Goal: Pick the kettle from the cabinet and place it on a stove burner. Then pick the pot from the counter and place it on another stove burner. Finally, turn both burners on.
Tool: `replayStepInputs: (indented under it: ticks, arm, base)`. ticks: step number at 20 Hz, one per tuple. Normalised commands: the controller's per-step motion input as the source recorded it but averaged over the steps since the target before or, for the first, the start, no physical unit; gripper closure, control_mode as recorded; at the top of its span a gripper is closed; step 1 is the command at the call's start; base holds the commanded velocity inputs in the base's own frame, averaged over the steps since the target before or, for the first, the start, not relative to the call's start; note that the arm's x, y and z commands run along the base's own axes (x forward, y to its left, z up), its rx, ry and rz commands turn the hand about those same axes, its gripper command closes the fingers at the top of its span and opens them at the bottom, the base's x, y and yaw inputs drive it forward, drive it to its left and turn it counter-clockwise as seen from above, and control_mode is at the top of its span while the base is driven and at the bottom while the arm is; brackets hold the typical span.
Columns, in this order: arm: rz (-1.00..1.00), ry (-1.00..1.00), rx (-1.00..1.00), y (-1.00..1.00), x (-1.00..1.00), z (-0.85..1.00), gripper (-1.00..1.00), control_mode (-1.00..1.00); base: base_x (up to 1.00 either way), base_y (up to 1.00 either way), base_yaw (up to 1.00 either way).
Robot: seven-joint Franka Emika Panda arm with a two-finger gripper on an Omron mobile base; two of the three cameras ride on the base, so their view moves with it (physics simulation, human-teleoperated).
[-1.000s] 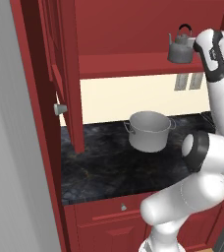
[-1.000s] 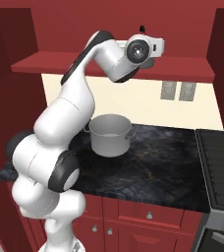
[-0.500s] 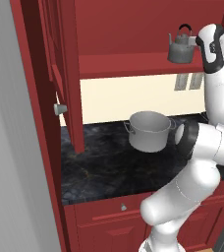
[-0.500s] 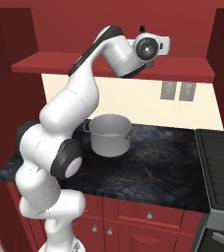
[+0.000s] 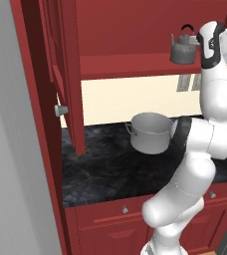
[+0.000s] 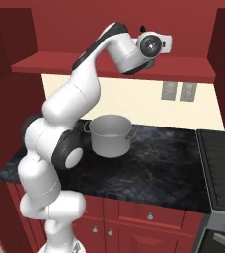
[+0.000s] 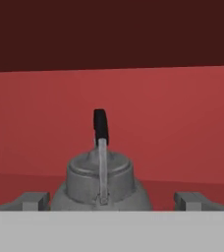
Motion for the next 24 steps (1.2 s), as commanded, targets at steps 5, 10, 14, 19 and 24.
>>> replayStepInputs:
  ticks: [5, 10, 14, 19, 24]
  arm:
    - [0.00, 0.01, 0.00, 0.08, 0.19, 0.00, -1.00, -1.00]
    - [0.00, 0.03, 0.00, 0.05, 0.18, 0.00, -1.00, -1.00]
    - [0.00, 0.02, 0.00, 0.00, 0.21, 0.00, -1.00, -1.00]
    - [0.00, 0.02, 0.00, 0.02, 0.19, 0.00, -1.00, -1.00]
    - [0.00, 0.02, -0.01, 0.10, 0.12, 0.00, -1.00, -1.00]
  base:
    - [0.00, 0.00, 0.00]
    - [0.00, 0.00, 0.00]
    - [0.00, 0.00, 0.00]
    - [0.00, 0.00, 0.00]
    - [0.00, 0.00, 0.00]
